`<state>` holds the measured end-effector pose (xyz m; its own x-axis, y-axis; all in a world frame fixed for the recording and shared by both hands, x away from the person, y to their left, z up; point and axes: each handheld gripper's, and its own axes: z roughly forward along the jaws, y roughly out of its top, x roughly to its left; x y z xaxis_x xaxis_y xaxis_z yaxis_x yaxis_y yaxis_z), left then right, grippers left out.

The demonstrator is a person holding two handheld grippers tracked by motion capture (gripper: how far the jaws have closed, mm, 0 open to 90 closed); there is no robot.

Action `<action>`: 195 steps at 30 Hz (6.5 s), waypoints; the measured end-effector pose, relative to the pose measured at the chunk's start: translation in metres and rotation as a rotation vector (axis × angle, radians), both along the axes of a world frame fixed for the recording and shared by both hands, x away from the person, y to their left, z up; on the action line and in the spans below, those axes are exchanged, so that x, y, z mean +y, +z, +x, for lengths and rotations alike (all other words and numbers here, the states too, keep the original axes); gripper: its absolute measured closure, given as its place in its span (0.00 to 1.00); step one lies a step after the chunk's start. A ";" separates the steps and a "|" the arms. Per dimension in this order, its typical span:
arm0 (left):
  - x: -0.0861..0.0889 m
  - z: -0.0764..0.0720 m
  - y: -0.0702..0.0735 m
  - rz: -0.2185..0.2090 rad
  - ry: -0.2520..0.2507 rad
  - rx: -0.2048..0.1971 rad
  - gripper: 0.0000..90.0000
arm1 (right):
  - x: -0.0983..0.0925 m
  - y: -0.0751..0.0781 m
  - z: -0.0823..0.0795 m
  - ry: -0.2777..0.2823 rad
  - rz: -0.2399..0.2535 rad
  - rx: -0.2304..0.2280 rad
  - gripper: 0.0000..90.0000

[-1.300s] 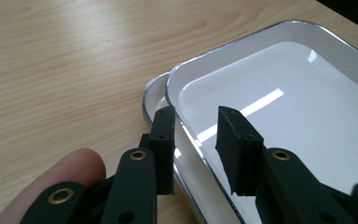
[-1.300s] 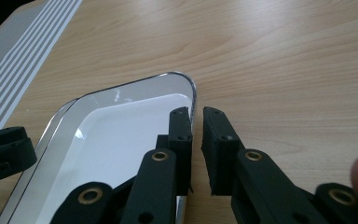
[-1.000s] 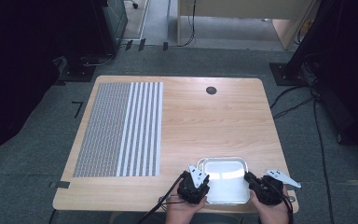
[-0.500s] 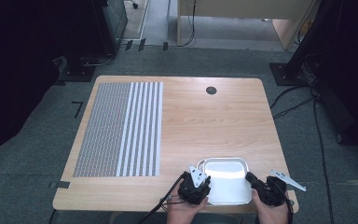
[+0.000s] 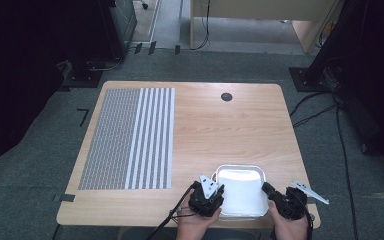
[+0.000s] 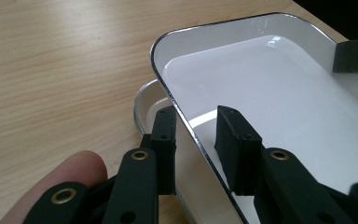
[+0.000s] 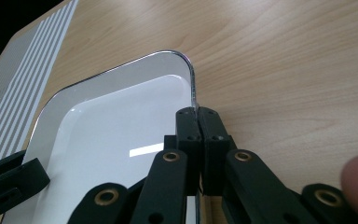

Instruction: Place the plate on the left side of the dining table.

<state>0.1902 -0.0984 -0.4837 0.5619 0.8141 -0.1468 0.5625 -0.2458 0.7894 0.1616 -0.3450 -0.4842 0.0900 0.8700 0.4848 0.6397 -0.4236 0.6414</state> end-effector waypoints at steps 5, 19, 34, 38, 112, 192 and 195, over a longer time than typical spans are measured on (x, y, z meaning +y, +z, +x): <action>0.011 0.004 0.009 -0.029 0.016 -0.005 0.78 | 0.010 0.009 0.007 0.007 -0.009 -0.015 1.00; 0.040 0.016 0.020 -0.027 0.037 -0.008 0.80 | 0.040 0.020 0.026 0.036 -0.018 -0.020 1.00; 0.079 0.034 0.025 -0.004 0.103 -0.024 0.80 | 0.081 0.023 0.048 0.067 -0.022 -0.007 1.00; 0.088 0.037 0.026 -0.006 0.117 -0.023 0.80 | 0.091 0.024 0.055 0.074 -0.017 -0.002 1.00; 0.295 0.201 -0.007 0.041 0.476 0.068 0.92 | 0.331 -0.013 0.232 0.216 -0.072 0.058 0.99; 0.299 0.134 0.037 -0.118 0.359 -0.009 0.15 | 0.247 0.049 0.194 0.372 -0.176 -0.167 0.28; 0.294 0.123 0.038 -0.091 0.342 -0.013 0.14 | 0.232 0.052 0.186 0.374 -0.187 -0.176 0.28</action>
<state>0.3130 0.1953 -0.4456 0.2617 0.9392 -0.2222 0.5898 0.0265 0.8071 0.3473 -0.1133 -0.4321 -0.3167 0.9010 0.2963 0.6008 -0.0512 0.7977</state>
